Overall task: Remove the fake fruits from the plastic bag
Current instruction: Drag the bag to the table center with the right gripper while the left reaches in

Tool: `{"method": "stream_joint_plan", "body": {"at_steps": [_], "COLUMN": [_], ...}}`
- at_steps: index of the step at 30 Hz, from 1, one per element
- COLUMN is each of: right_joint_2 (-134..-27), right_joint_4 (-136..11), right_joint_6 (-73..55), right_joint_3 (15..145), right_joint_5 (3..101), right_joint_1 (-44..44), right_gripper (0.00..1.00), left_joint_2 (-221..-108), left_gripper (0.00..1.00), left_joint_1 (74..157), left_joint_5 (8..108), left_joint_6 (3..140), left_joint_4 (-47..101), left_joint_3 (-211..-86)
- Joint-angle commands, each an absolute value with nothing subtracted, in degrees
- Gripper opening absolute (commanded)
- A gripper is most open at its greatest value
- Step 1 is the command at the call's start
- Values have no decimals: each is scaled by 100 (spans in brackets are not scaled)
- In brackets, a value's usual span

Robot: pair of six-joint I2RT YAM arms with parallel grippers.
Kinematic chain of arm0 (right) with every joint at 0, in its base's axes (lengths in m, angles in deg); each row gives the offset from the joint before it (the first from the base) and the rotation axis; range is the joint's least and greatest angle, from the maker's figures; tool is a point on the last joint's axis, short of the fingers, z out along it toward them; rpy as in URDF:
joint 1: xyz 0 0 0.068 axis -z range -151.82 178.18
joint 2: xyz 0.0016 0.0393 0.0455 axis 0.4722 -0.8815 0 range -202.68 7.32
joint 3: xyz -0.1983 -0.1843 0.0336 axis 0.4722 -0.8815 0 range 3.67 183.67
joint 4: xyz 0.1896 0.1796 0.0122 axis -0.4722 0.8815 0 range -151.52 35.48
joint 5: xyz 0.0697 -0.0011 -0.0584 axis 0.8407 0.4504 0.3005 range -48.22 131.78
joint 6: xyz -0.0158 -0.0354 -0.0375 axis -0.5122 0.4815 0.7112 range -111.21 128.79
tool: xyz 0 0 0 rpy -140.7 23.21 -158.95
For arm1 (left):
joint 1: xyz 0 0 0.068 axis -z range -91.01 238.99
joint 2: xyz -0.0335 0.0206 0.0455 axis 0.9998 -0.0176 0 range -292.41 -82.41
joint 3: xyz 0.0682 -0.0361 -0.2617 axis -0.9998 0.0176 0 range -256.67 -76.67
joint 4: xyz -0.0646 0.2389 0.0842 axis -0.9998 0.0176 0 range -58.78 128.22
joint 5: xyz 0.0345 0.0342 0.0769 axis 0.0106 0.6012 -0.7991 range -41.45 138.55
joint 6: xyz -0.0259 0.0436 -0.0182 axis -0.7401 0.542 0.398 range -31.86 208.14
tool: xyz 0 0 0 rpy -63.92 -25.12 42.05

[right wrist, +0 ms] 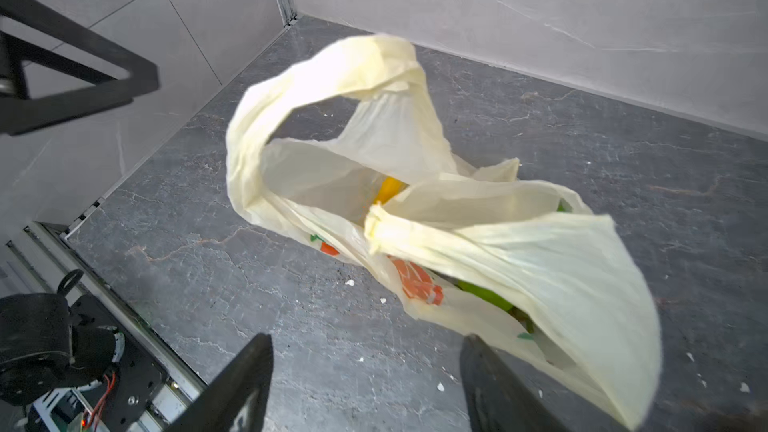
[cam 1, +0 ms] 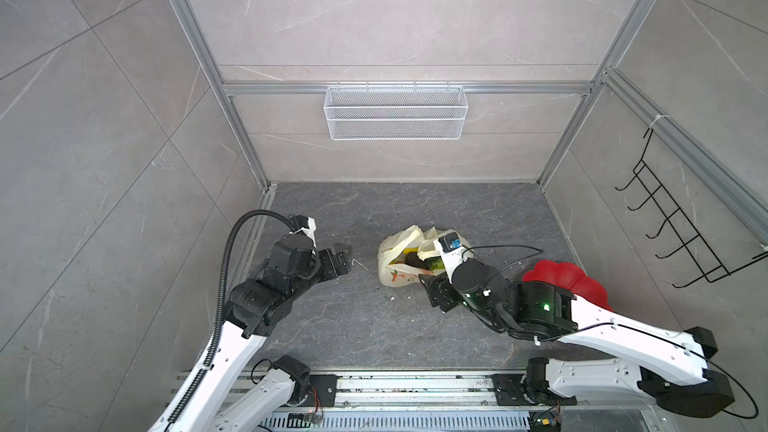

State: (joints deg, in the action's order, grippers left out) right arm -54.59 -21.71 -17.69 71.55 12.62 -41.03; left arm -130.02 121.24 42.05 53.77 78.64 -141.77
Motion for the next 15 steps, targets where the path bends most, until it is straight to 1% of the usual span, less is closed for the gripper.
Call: {"method": "stream_joint_plan", "body": {"at_steps": [1, 5, 7, 10, 13, 15], "right_joint_2": [-5079, -4821, -4814, -4823, -4856, -4897], "right_joint_4": [-1618, -1248, -1065, -880, -844, -867], "right_joint_6": [-1859, -1863, -1896, -1950, -1895, -1791], "right_joint_3": [6971, 6983, 7028, 7079, 7081, 7089], "right_joint_5": [1172, 768, 534, 290, 198, 179], "right_joint_1": [-4126, -4129, -4126, -4132, -4126, -4130], "right_gripper": [74, 75, 75, 75, 75, 75], "left_joint_2": [-13284, -13966, -14465, -15304, -16044, -16402], "left_gripper": [98, 99, 99, 100, 100, 100], "left_joint_1": [12916, 14294, 14715, 15015, 15025, 15017], "left_joint_5": [3992, 3482, 3280, 2730, 1686, 1317], "left_joint_6": [5717, 5989, 6172, 6298, 6076, 5985], "left_joint_4": [8887, 9104, 9280, 9660, 10165, 10385], "left_joint_3": [-14965, -15538, -15810, -16280, -16830, -17138]}}
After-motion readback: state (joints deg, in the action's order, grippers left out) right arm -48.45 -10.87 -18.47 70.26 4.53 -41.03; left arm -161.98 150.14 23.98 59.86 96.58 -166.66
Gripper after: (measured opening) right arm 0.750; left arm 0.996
